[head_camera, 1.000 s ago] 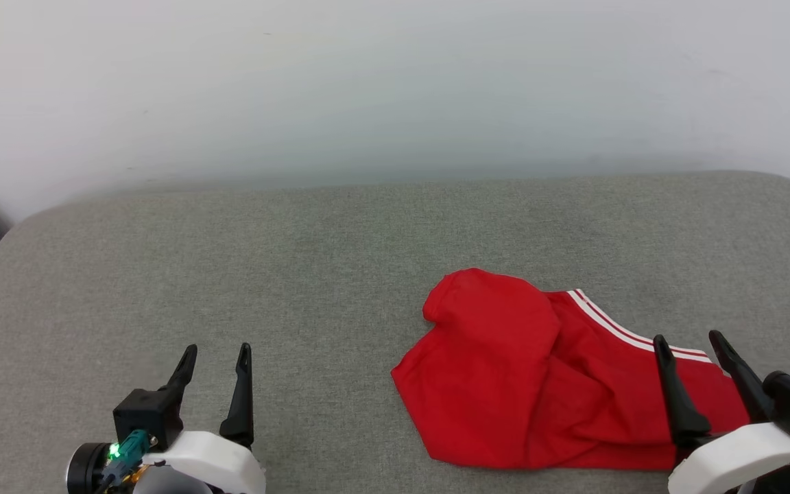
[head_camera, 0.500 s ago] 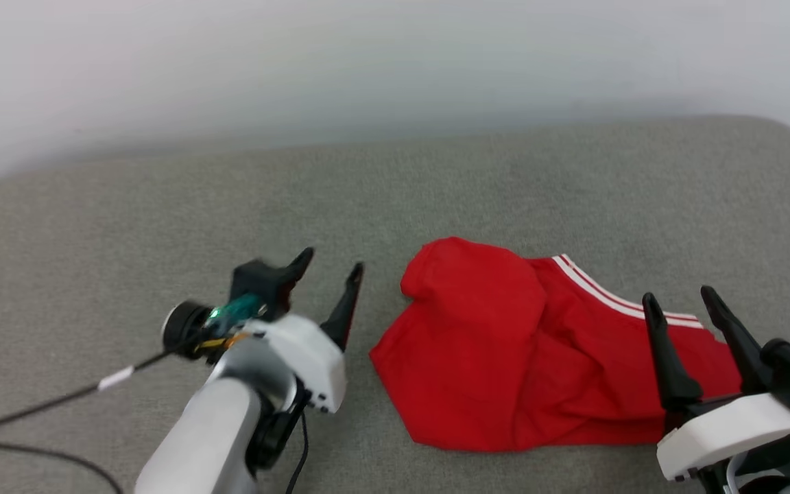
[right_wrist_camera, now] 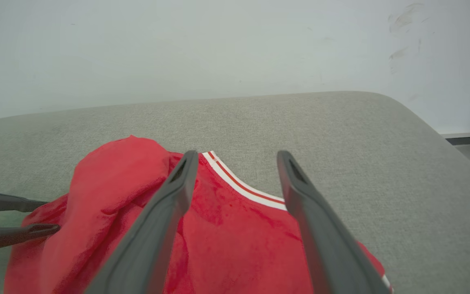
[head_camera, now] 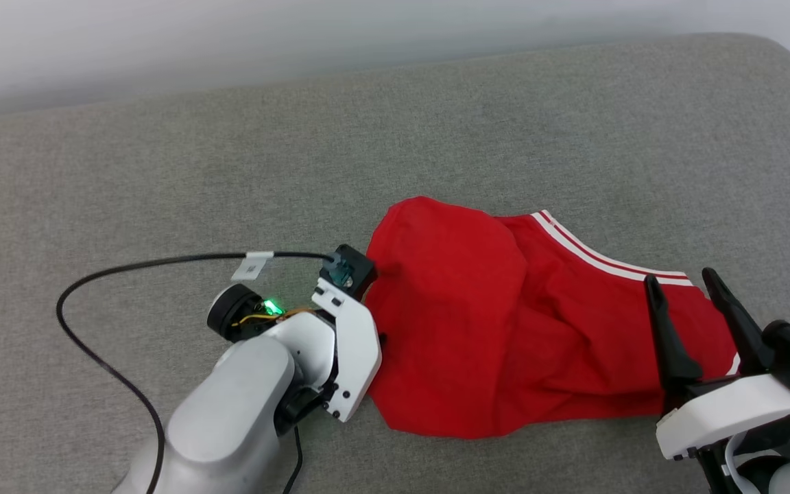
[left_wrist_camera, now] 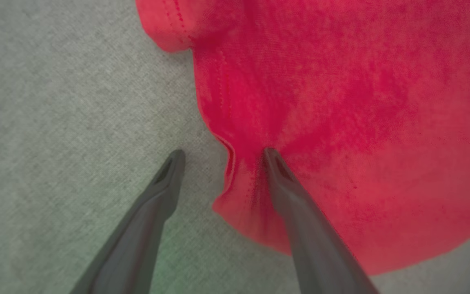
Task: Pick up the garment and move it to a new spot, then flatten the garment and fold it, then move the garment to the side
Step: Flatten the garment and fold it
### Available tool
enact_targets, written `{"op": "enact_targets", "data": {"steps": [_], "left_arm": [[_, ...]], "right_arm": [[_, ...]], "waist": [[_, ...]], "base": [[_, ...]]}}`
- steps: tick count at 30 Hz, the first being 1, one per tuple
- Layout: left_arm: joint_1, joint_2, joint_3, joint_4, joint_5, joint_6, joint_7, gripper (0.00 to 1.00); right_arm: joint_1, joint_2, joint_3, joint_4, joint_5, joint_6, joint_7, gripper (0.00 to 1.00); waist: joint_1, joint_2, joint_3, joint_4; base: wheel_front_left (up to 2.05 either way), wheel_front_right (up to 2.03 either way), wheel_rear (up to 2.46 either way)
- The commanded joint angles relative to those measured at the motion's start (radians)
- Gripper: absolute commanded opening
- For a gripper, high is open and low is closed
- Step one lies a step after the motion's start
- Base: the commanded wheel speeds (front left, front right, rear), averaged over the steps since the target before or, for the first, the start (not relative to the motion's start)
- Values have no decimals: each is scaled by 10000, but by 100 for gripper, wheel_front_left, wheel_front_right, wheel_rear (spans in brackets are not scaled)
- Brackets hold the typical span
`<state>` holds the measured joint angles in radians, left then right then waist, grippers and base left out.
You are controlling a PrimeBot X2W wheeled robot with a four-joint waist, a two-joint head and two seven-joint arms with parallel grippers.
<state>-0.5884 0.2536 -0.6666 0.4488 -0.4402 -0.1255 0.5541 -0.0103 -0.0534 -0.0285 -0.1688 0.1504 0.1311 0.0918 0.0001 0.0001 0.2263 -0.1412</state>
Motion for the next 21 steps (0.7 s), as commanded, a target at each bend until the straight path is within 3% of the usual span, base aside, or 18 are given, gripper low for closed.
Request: {"op": "enact_targets", "data": {"steps": [1,2,4,6,10,13,21], "left_arm": [[-142,126,-248,176,-128,-28,422,100],[-101,179,-462,319,-218,-38,755,100],[-48,255,-798,533,-398,-47,1319,41],[-41,289,-1054,630,-664,-53,1644,0],[-342,420,-1375,591,-830,-55,1624,0],[-695,449,-1116,414,-726,27,827,0],[-183,630,115,-516,-1006,1037,-1449,0]], "right_arm": [[-164,42,-22,33,91,-7,-53,100],[-182,42,-28,60,100,-7,-85,100],[-243,41,-19,116,148,-5,-147,100],[-314,43,-9,166,188,-7,-183,100],[-391,43,55,263,192,-7,-273,100],[-444,44,40,291,158,-7,-303,100],[-62,42,-361,176,-6,-5,-94,100]], "waist": [[-1,-1,125,-77],[-1,-1,163,-98],[-1,-1,215,-133],[-1,-1,285,-162],[-1,-1,301,-145],[-1,-1,169,-6],[-1,-1,-573,970]], "base": [[0,0,0],[0,0,0],[0,0,0],[0,0,0],[0,0,0],[0,0,0],[0,0,0]]}}
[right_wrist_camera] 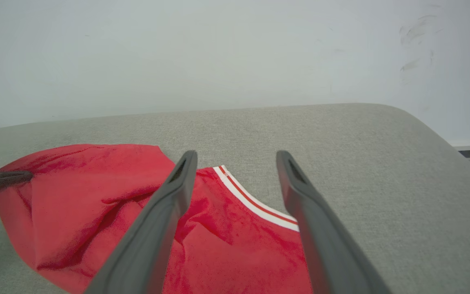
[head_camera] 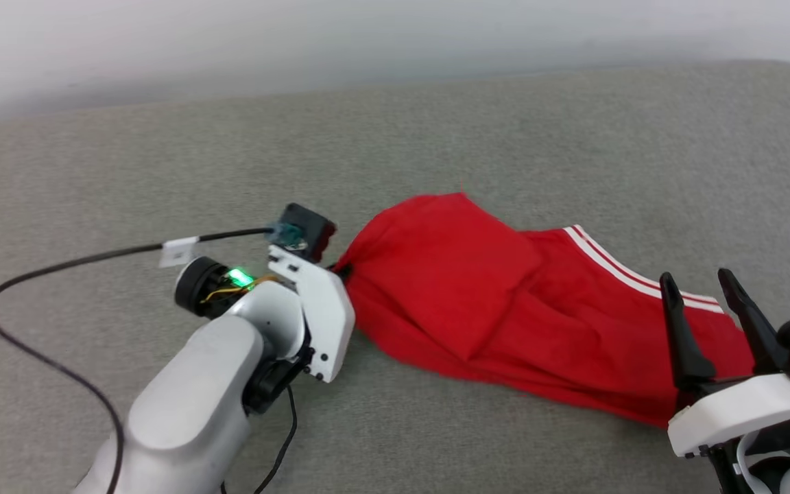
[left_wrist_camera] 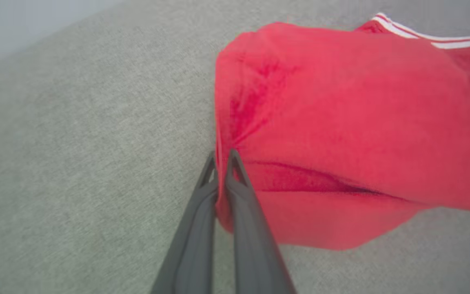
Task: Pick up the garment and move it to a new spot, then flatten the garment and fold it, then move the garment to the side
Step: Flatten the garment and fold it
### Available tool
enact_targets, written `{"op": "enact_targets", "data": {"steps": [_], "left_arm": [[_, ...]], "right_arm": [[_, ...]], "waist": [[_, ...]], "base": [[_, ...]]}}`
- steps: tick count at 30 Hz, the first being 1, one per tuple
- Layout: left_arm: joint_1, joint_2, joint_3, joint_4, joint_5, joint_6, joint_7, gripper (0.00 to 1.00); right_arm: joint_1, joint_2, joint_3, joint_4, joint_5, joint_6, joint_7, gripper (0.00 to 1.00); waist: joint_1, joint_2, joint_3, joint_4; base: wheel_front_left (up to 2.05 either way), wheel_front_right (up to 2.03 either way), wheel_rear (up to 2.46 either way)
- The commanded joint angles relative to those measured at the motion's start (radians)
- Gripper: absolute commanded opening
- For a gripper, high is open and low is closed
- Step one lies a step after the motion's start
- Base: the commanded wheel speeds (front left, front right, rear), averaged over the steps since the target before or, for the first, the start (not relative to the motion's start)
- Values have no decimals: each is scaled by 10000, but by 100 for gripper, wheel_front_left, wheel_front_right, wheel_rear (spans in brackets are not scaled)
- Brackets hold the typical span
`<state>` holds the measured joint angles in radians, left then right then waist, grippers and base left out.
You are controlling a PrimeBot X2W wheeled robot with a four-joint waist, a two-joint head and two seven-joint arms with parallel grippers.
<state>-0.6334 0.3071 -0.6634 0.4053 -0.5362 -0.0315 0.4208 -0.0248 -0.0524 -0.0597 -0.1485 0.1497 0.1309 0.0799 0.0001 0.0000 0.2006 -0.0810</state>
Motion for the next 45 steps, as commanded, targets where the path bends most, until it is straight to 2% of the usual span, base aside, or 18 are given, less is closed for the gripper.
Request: {"op": "enact_targets", "data": {"steps": [1,6,11,15,19,22,23,24,30,37,38,41,45], "left_arm": [[458,210,269,-297,-112,265,-323,0],[2058,965,958,-1695,-347,1161,-995,0],[4552,1588,1411,-3086,-916,2154,-942,0],[6423,1590,1564,-3754,-1618,2776,-735,0],[7693,1313,1368,-3940,-2217,3035,-454,0],[8001,1172,1287,-3913,-2372,3025,-423,0],[8043,1123,1256,-3873,-2361,3034,-462,40],[7832,1052,1262,-3916,-2199,3010,-729,100],[6937,973,1610,-4104,-1468,3015,-2054,100],[5112,921,1777,-4133,-519,2594,-3412,100],[4289,713,1647,-3926,-334,2231,-3729,100],[3438,554,1352,-3410,-321,1740,-3509,100],[2345,461,752,-2348,-664,737,-2206,100]], "right_arm": [[119,31,-76,-59,-31,-5,79,100],[354,28,-199,-212,-91,-5,294,100],[571,28,-233,-343,-82,-5,498,100],[709,30,-163,-437,-103,-3,601,100],[739,-2,-82,-531,-140,-3,696,100],[800,-11,-70,-561,-150,-5,757,100],[824,-15,-67,-580,-159,-5,757,100],[886,-18,-52,-595,-173,-5,796,100],[1043,-24,-15,-653,-170,-5,869,100],[1045,-8,22,-762,-116,-5,862,100],[1070,3,55,-803,-60,-5,813,100],[996,10,75,-830,-43,-5,810,100],[783,19,113,-872,-35,-5,786,100]], "waist": [[-1,0,-401,494],[-1,0,-778,1083],[-1,0,-1041,1408],[-1,0,-1180,1509],[-1,0,-1360,1488],[-1,0,-1430,1468],[-1,0,-1477,1457],[-1,0,-1561,1425],[-1,0,-1785,1304],[-1,0,-1886,877],[-1,0,-1869,692],[-1,0,-1704,471],[-1,0,-1247,129]], "base": [[0,0,0],[0,0,0],[0,0,0],[0,0,0],[0,0,0],[0,0,0],[0,0,0],[0,0,0],[0,0,0],[0,0,0],[0,0,0],[0,0,0],[0,0,0]]}}
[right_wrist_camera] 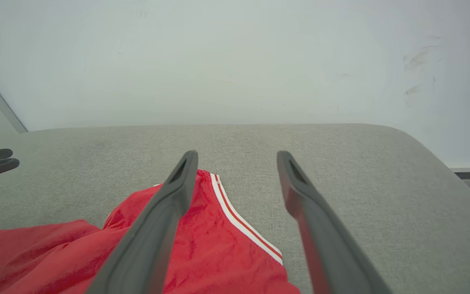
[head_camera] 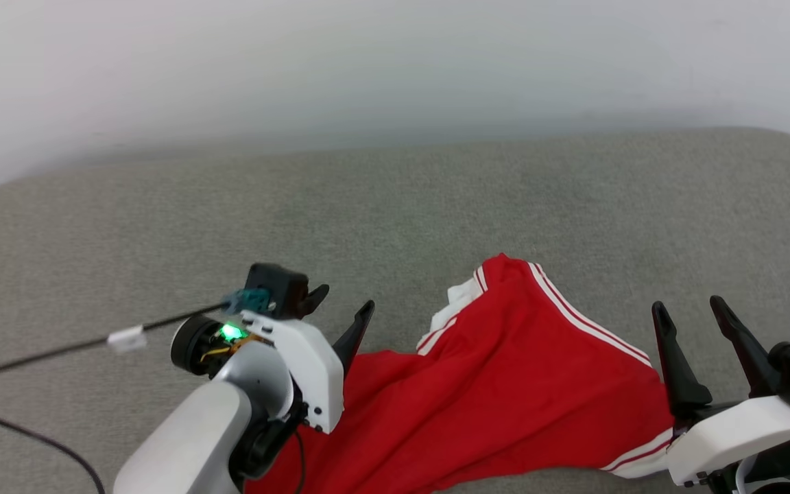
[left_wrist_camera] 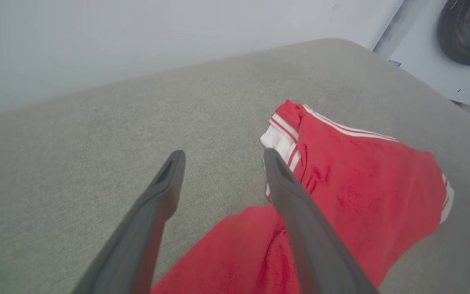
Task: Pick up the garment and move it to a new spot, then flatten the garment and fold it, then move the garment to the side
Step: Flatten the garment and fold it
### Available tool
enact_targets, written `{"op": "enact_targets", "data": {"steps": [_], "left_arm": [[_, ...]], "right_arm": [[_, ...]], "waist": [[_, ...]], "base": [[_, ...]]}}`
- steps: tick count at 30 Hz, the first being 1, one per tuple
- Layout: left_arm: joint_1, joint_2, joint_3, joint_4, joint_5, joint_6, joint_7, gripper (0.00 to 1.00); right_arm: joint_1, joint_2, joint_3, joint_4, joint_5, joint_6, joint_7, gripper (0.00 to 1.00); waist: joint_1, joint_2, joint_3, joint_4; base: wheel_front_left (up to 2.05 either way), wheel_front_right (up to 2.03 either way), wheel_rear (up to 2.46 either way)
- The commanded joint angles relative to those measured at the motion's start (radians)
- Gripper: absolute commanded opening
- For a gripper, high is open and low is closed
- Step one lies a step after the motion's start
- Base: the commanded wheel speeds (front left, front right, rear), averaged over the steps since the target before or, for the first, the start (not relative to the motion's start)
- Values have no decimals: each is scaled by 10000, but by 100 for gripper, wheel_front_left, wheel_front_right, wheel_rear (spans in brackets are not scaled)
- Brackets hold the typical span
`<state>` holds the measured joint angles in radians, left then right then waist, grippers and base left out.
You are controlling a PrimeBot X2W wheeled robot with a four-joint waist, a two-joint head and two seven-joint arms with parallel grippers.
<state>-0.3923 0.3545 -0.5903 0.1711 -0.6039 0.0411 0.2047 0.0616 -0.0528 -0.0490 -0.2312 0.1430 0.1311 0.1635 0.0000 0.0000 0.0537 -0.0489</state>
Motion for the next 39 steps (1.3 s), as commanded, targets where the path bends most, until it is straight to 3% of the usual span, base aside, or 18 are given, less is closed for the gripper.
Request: {"op": "enact_targets", "data": {"steps": [1,4,7,17,18,20,21,24,28,32,39], "left_arm": [[-330,-7,-112,260,-102,-232,339,100],[-927,0,-597,975,-239,-860,1368,100],[-1391,40,-1049,1514,-159,-1220,2091,100],[-2176,379,-3060,2575,164,-1696,4208,100],[-2199,431,-3293,2649,126,-1715,4459,92],[-2234,564,-3718,2692,15,-1727,4841,4],[-2263,642,-3937,2673,-49,-1734,5002,0],[-2555,874,-4143,2570,-186,-1705,4853,0],[-2851,970,-3625,2378,-181,-1468,3947,0],[-2582,1067,-2903,1751,-309,-739,2798,0],[-1359,2203,-1842,-134,-520,727,1771,0]], "right_arm": [[-128,23,22,-32,46,-7,-56,100],[-269,26,45,31,74,-7,-96,100],[-366,32,25,141,155,-7,-180,100],[-721,35,8,496,419,-7,-459,100],[-766,32,1,534,439,-5,-482,100],[-845,34,13,583,472,-5,-513,100],[-872,34,32,606,489,-7,-524,100],[-877,35,35,679,493,-7,-546,100],[-764,35,-122,743,506,-7,-537,100],[-609,34,-243,758,495,-5,-459,100],[-322,34,-416,598,434,-5,-245,100]], "waist": [[0,0,347,-281],[0,0,719,-539],[0,0,1078,-749],[0,0,1740,-1053],[0,0,1763,-1062],[0,0,1800,-1078],[0,0,1812,-1090],[0,0,1804,-1090],[0,0,1615,-927],[0,0,1255,-622],[0,0,687,224]], "base": [[0,0,0],[0,0,0],[0,0,0],[0,0,0],[0,0,0],[0,0,0],[0,0,0],[0,0,0],[0,0,0],[0,0,0],[0,0,0]]}}
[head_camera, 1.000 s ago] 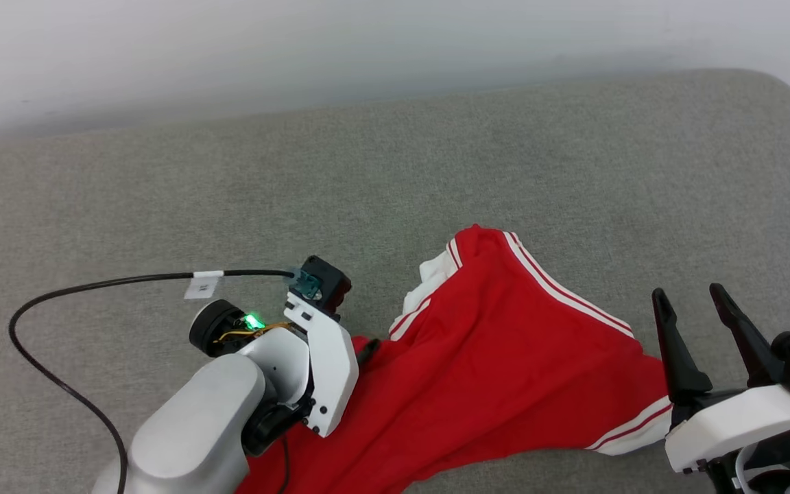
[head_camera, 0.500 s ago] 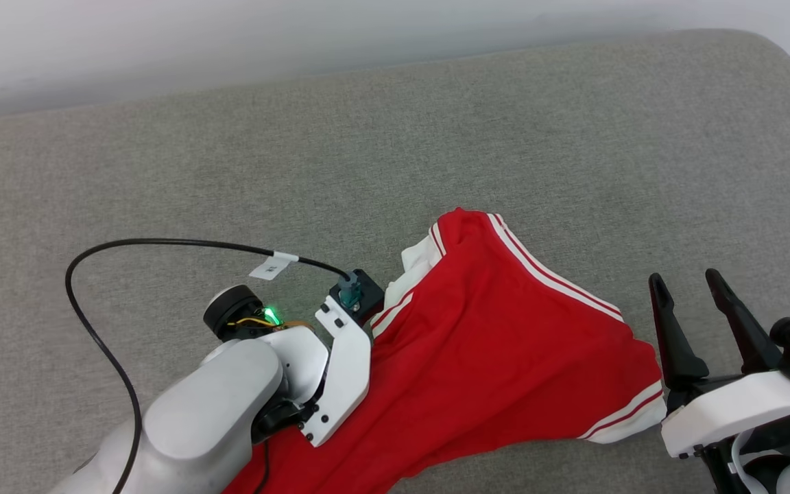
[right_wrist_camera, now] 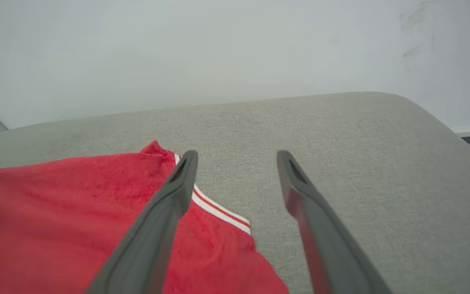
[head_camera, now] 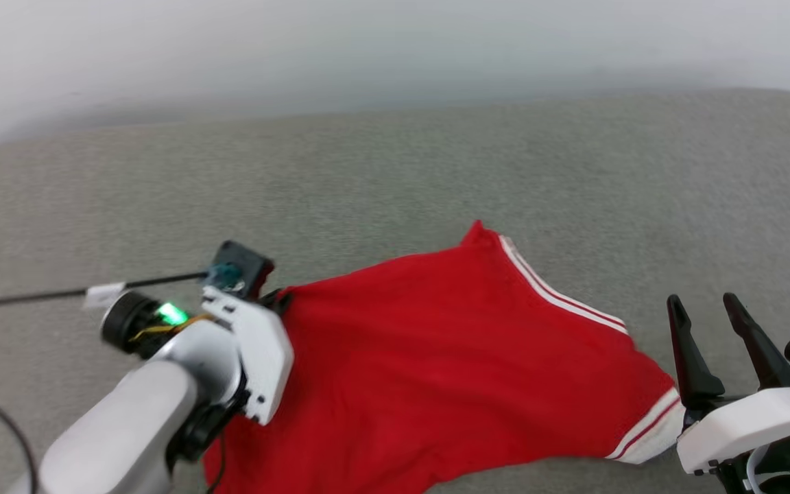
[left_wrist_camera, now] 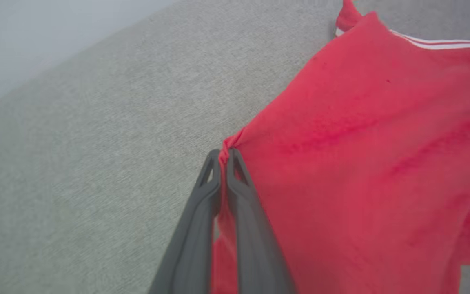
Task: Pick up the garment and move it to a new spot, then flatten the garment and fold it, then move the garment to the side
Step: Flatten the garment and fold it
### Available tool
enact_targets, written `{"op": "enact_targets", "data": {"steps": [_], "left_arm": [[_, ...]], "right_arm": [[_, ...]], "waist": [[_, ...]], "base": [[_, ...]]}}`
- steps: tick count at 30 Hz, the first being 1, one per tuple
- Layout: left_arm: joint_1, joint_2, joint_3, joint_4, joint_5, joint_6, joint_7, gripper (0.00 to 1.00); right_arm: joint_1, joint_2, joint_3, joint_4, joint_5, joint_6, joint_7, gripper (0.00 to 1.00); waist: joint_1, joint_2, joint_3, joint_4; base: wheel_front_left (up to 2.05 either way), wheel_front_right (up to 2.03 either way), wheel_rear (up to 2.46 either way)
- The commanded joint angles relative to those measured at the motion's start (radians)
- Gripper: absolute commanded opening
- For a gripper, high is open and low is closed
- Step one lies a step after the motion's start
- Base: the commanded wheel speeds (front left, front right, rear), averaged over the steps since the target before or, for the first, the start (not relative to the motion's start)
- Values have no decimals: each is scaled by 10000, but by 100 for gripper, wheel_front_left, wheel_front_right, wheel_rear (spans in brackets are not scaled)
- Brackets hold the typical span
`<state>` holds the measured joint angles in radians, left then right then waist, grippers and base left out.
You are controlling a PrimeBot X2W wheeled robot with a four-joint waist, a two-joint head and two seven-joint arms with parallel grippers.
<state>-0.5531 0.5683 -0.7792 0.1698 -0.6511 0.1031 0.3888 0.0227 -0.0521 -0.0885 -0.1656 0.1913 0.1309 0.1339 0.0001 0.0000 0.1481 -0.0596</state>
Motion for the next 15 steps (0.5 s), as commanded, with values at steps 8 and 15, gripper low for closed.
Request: {"op": "enact_targets", "data": {"steps": [8,15], "left_arm": [[3424,636,719,-2180,-1233,1895,-443,0],[5413,-497,781,-1873,-2403,2233,-1399,45]], "right_arm": [[281,25,-61,-265,-152,-5,291,100],[396,25,6,-309,-149,-3,392,100]], "waist": [[-1,0,-665,989],[-1,0,-902,1112]], "base": [[0,0,0],[0,0,0]]}}
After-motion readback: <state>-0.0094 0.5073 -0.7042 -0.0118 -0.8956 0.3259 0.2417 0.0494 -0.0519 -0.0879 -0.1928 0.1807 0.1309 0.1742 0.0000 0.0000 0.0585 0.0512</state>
